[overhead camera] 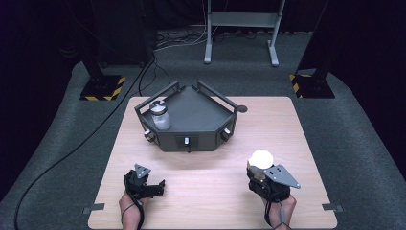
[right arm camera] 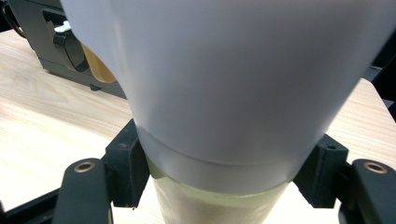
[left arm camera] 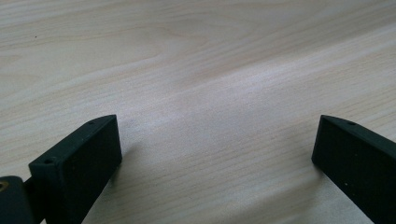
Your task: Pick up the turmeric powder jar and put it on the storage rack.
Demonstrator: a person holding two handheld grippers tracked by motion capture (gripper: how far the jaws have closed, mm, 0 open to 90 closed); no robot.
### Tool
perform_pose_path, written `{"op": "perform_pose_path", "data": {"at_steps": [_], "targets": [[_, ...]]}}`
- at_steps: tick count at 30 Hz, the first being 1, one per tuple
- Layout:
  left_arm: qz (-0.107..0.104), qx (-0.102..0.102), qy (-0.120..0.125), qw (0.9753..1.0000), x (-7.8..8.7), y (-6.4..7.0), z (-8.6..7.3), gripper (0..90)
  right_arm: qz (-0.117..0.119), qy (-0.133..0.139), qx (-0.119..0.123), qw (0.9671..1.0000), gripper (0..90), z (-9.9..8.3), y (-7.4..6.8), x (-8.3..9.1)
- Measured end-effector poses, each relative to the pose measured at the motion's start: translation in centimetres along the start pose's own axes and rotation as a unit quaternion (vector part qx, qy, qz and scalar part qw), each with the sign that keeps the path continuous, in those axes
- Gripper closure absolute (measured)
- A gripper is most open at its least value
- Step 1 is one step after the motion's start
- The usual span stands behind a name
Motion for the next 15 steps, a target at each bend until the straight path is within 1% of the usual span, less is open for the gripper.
{"op": "perform_pose_path", "data": {"at_steps": [15], "targets": [[0.0, 0.0, 0.0, 1.0, 0.0, -0.01, 0.01, 1.4, 0.004, -0.001, 0.003, 1.0, 30.1, 0.64, 0.32, -1.07]]}}
Point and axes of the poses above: each handheld gripper's, and its own axes: x roughly backward along the jaws, z roughly out of its top, y roughly to its right, the point moved 5 cm from there along -x, roughly forward along the jaws, and after that the axes turned 15 degrees about x, right-handed, at the moved point
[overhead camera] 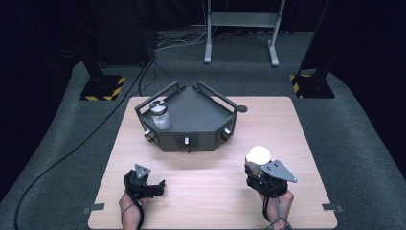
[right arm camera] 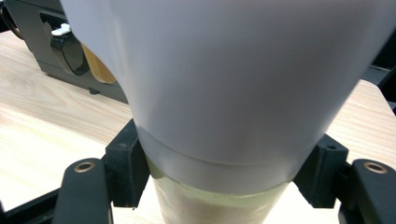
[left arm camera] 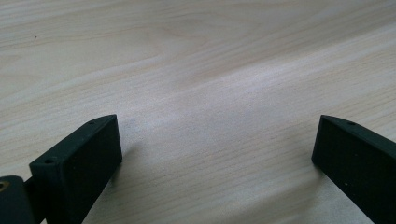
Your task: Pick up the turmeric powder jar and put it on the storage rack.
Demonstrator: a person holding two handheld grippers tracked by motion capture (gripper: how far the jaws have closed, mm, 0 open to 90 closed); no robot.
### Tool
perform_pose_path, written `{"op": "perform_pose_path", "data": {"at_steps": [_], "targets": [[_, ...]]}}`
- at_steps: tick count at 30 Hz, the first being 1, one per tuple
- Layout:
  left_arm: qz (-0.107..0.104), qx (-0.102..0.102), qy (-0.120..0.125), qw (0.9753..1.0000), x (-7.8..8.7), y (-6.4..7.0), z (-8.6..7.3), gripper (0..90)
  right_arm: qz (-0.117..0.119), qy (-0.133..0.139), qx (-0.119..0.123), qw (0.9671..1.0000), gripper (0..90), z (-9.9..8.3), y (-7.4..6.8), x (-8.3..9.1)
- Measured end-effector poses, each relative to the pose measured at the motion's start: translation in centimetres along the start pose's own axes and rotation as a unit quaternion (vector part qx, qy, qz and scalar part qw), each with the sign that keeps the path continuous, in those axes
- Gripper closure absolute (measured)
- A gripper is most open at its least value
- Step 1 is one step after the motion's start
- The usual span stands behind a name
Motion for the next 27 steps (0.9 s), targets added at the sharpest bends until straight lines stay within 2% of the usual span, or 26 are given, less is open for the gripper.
{"op": "perform_pose_path", "data": {"at_steps": [27], "targets": [[-0.001, 0.001, -0.001, 1.0, 0.0, -0.1, 0.0, 1.4, 0.005, -0.001, 0.007, 1.0, 30.1, 1.7, 0.7, -2.0]]}}
Point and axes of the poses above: each handheld gripper's, and its own axes: x roughly backward along the jaws, z roughly out of its top, y roughly to its right, the point moved 5 cm from there along -x, roughly forward along the jaws, and after that the axes turned 15 degrees about x, right-handed, at the moved point
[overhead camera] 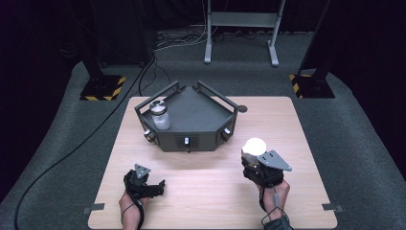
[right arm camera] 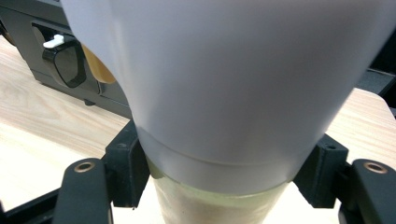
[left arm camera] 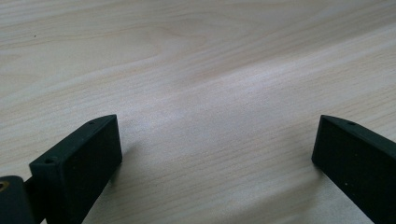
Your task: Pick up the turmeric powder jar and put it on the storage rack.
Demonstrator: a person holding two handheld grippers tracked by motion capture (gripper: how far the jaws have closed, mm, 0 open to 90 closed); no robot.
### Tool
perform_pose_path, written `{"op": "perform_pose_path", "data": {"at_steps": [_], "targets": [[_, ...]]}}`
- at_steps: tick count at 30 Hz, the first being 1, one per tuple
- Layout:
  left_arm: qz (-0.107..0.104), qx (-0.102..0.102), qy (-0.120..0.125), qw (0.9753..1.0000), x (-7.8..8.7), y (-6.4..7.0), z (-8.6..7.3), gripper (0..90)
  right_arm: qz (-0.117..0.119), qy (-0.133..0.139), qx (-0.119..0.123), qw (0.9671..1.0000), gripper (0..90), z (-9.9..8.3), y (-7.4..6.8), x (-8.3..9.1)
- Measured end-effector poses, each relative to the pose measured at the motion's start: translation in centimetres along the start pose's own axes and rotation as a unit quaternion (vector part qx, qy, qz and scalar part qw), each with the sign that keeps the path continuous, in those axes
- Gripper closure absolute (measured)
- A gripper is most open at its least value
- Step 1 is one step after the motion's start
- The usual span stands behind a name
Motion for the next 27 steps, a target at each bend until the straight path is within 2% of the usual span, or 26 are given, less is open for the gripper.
{"op": "perform_pose_path", "data": {"at_steps": [10, 27], "targets": [[0.0, -0.001, 0.0, 1.0, 0.0, 0.0, 0.0, 1.4, 0.003, 0.001, -0.002, 1.0, 30.1, 0.3, 0.2, -0.9], [0.001, -0.001, 0.0, 1.0, 0.0, 0.0, 0.0, 1.4, 0.012, 0.006, -0.004, 0.9999, 30.1, 2.0, 0.9, -2.6]]}}
Point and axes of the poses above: each handheld gripper's, and its own axes: x roughly backward along the jaws, z roughly out of its top, y roughly to its right, the point moved 5 cm from there along -x, roughly forward along the jaws, and after that the axes turned 15 degrees about x, right-handed, at the moved point
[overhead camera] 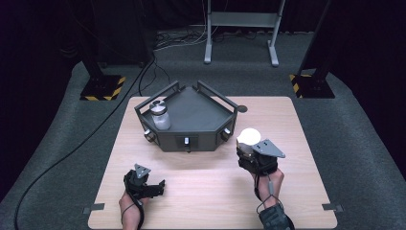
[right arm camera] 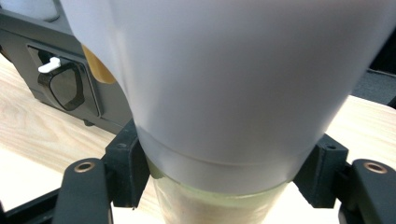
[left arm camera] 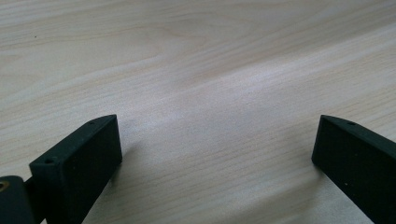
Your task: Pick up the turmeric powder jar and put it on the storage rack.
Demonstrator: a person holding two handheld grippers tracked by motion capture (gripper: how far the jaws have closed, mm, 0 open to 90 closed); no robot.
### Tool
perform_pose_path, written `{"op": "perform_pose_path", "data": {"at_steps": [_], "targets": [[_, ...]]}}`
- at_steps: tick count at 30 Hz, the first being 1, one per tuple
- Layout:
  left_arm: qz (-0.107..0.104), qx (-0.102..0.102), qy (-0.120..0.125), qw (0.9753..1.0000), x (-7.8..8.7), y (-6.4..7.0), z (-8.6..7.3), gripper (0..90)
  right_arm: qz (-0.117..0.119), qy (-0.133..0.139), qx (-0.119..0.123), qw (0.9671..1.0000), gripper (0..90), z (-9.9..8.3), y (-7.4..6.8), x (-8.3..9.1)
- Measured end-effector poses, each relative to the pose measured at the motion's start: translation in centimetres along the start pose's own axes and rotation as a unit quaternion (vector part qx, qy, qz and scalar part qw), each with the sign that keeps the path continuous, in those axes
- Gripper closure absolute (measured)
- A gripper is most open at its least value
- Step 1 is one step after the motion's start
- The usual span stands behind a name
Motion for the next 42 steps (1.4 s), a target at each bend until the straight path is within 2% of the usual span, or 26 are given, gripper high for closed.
{"op": "perform_pose_path", "data": {"at_steps": [20, 42], "targets": [[0.0, -0.001, 0.001, 1.0, 0.0, 0.0, 0.0, 1.6, 0.006, -0.004, -0.019, 0.9998, 30.1, 1.6, 0.7, -2.4], [0.0, -0.001, 0.001, 1.0, 0.0, 0.0, 0.0, 1.7, 0.012, 0.004, -0.027, 0.9995, 30.1, 3.6, 1.8, -3.4]]}}
Point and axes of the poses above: each handheld gripper's, and its own axes: x roughly backward along the jaws, z roughly out of its top, y roughly to its right, the point moved 5 cm from there along -x, roughly forward along the jaws, and after that the axes turned 15 degrees about x, right-handed, at the moved point
